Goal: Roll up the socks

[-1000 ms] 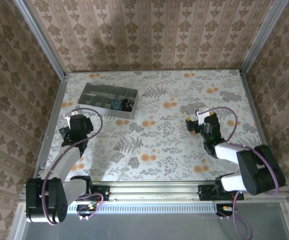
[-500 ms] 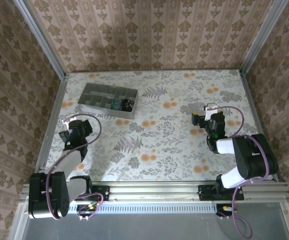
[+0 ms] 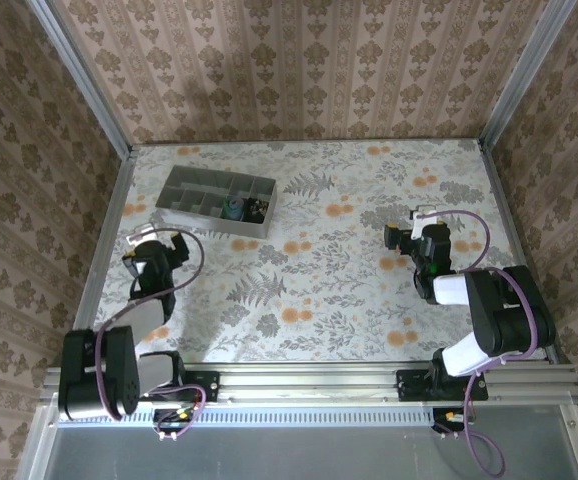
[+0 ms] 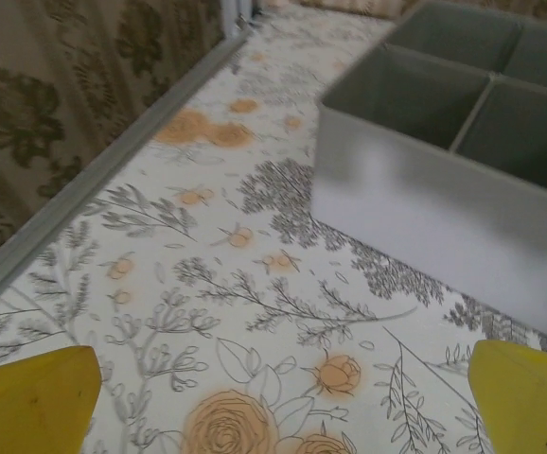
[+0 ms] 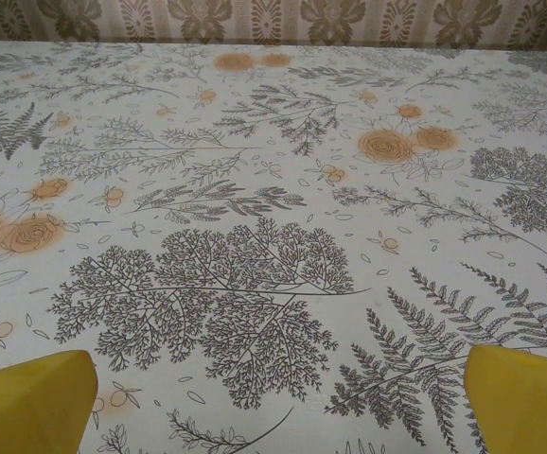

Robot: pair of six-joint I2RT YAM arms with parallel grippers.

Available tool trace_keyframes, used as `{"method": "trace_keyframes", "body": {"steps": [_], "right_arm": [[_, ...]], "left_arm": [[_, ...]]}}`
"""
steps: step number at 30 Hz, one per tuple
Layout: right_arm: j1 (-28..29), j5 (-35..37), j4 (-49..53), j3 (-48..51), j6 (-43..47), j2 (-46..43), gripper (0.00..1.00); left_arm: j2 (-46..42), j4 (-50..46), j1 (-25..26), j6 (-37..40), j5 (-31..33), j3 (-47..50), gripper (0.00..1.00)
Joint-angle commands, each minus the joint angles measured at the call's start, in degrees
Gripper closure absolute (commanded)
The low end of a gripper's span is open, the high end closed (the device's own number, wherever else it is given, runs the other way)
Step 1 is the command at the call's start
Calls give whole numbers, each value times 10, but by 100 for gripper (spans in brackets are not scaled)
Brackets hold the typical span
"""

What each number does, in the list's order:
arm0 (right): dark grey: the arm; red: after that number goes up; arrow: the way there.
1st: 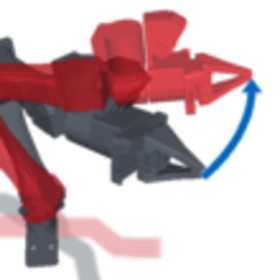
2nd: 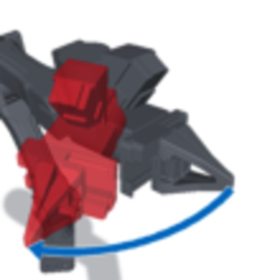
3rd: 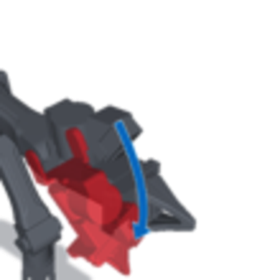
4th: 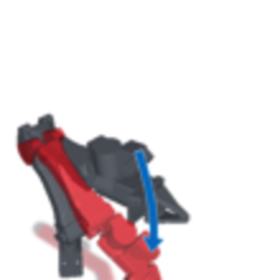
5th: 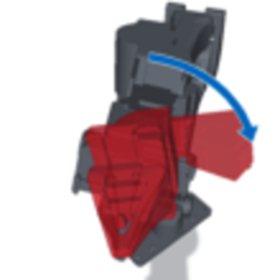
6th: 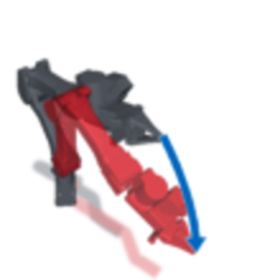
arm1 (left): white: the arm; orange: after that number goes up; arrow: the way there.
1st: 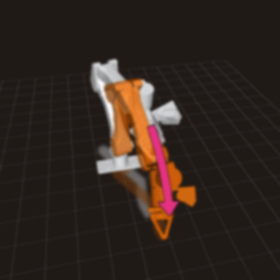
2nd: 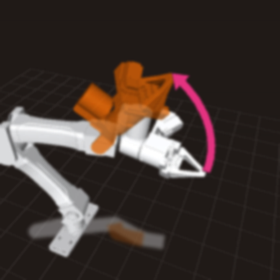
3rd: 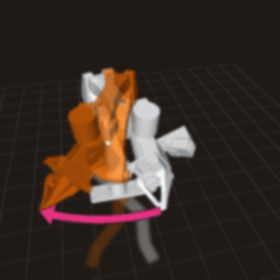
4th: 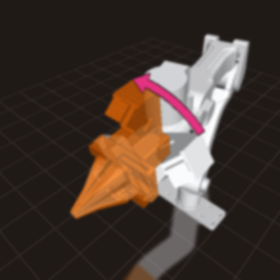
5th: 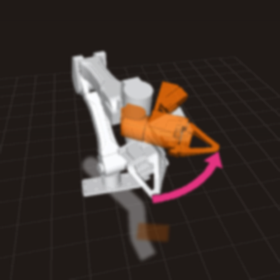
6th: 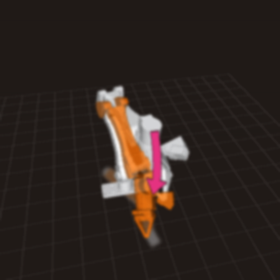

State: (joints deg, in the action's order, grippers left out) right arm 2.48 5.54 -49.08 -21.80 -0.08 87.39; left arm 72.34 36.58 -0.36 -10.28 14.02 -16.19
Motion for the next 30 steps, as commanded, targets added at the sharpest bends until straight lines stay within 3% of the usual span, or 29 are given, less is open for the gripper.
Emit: {"method": "trace_keyframes", "body": {"steps": [1,8,13,17,20,22,24,25,27,30], "right_arm": [[-3,-2,-4,-12,-7,1,0],[-3,-2,-4,-12,-7,1,0],[-3,-2,-4,-11,-7,1,0],[-3,-2,-4,-12,-7,2,0],[-3,-3,-3,-13,-7,2,0],[-3,-4,-1,-14,-8,3,0],[-4,-5,-1,-13,-8,2,0],[-4,-6,-1,-13,-8,2,0],[-4,-6,0,-14,-8,3,0],[-4,-6,0,-14,-8,3,0]], "left_arm": [[36,83,3,69,-38,-25,0],[90,220,6,96,-39,10,0],[101,388,33,95,35,100,0],[132,385,32,100,22,75,0],[137,301,18,100,-37,35,0],[191,347,11,104,-29,21,0],[149,239,6,85,-39,0,0],[166,259,7,102,-49,-9,0],[159,179,7,101,-73,-40,0],[164,177,5,107,-84,-49,0]]}}
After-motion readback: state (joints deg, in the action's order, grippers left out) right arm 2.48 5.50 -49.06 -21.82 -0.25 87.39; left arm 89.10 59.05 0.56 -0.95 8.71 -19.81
